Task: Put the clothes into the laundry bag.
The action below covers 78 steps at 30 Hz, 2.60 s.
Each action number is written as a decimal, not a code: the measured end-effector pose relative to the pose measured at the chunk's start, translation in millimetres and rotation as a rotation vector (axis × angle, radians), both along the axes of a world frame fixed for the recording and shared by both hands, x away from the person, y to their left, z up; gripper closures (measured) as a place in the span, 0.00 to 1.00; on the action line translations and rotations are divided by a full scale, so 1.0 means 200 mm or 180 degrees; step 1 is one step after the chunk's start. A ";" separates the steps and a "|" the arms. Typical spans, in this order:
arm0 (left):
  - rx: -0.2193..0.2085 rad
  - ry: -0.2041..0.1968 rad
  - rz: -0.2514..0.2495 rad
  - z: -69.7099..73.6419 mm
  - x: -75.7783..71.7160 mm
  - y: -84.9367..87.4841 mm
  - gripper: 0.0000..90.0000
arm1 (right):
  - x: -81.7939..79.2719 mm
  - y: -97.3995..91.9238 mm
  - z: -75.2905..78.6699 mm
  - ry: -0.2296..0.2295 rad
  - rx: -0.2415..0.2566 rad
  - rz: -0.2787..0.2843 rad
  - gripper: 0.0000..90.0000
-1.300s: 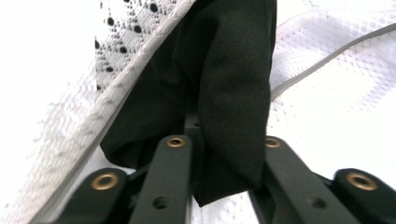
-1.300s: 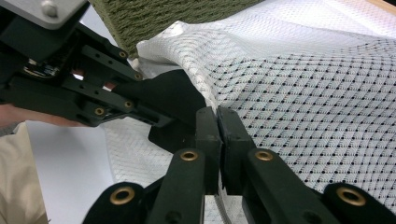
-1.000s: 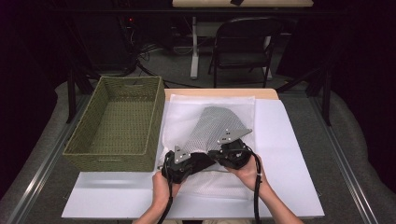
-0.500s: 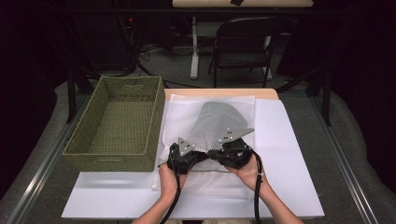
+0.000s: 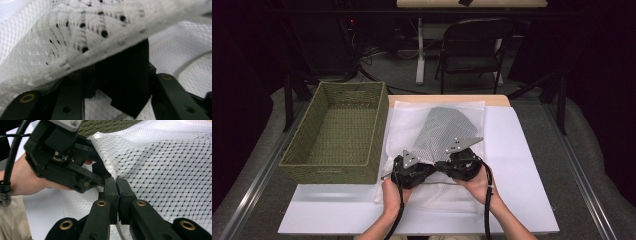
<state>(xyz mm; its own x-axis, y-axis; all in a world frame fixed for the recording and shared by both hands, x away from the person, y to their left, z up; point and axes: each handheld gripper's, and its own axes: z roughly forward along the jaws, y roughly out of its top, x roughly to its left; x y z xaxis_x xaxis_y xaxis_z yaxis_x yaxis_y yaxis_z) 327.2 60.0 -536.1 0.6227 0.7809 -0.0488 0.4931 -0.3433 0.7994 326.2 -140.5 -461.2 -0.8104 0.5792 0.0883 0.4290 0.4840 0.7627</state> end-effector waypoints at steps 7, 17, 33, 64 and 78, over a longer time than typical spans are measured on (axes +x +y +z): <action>0.0022 0.0014 -0.0005 -0.02 -0.05 0.02 0.62 | 0.00 0.00 0.00 -0.0006 0.0000 -0.0020 0.98; 0.0015 -0.0018 0.0053 -0.06 -0.03 0.00 0.98 | 0.00 0.00 0.01 0.0001 0.0026 -0.0001 0.98; -0.0155 0.0030 0.0290 -0.05 0.07 -0.01 0.94 | 0.00 -0.01 0.01 0.0067 0.0103 0.0031 0.98; 0.0509 -0.0087 -0.0248 0.17 -0.17 0.27 0.44 | -0.01 -0.01 0.01 0.0124 0.0012 0.0076 0.98; 0.0637 -0.0016 -0.0315 0.09 -0.05 0.23 0.80 | -0.01 -0.01 -0.01 0.0207 -0.0041 0.0141 0.98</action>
